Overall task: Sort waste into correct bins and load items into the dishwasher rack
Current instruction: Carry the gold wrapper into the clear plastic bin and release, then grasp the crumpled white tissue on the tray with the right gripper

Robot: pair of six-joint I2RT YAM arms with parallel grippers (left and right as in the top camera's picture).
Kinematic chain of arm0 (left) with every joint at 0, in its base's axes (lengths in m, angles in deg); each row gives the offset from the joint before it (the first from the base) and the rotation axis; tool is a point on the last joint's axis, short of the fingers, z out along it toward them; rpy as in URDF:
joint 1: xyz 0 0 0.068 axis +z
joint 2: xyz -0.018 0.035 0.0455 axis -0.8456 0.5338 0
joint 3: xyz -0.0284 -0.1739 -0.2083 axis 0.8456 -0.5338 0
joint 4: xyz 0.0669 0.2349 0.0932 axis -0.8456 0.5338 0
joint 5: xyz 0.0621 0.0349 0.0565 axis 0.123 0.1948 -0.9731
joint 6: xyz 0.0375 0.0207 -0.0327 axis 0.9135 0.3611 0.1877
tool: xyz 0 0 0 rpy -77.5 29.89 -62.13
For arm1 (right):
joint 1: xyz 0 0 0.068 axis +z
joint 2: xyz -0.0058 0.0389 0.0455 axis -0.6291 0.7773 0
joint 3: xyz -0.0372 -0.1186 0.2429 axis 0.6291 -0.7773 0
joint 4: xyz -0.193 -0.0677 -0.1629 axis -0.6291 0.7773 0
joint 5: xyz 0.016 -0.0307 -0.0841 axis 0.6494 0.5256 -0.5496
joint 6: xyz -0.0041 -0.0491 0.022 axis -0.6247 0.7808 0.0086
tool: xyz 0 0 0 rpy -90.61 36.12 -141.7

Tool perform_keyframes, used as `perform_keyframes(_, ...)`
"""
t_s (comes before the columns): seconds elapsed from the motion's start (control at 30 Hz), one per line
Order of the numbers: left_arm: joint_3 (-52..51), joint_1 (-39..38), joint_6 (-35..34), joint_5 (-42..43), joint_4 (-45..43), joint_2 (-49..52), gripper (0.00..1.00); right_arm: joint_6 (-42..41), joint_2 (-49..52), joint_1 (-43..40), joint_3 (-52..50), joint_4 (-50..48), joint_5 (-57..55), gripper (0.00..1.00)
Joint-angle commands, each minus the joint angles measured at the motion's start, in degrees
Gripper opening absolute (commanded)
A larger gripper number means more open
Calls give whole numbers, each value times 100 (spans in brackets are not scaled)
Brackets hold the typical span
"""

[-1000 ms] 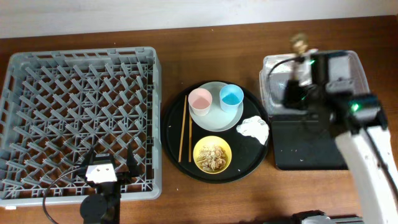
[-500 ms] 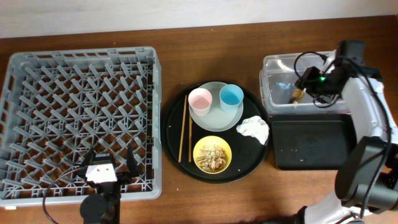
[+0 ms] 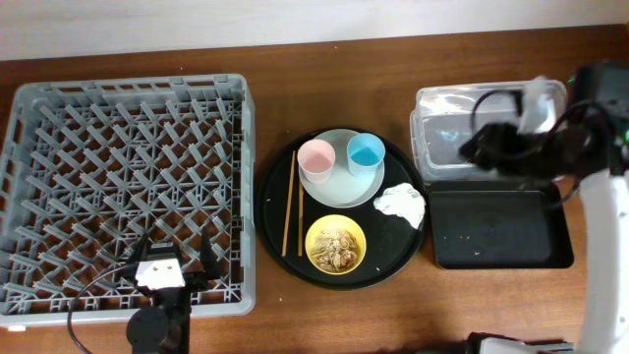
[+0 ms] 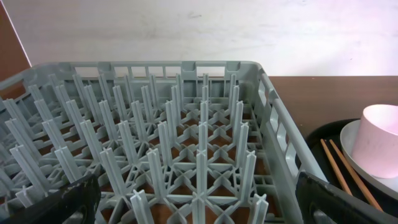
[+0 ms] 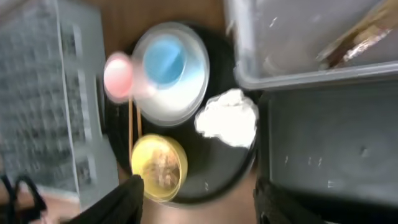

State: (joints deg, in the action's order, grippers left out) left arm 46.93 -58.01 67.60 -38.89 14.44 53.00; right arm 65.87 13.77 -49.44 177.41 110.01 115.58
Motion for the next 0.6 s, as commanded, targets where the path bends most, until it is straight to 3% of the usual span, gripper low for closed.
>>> perform_keyframes(0.0, -15, -22, 87, -42, 2, -24, 99, 317, 39, 874, -68, 382, -592, 55)
perform_keyframes(0.17, -15, -20, 85, -42, 2, -24, 99, -70, 46, 2236, -811, 131, -1368, 56)
perform_keyframes(0.3, -15, -20, 87, -42, 2, -24, 99, -597, 48, 2911, -1692, -911, -1978, 57)
perform_keyframes(0.57, -15, -20, 85, -42, 2, -24, 99, -588, 271, 3220, -3550, -3425, -2994, 72)
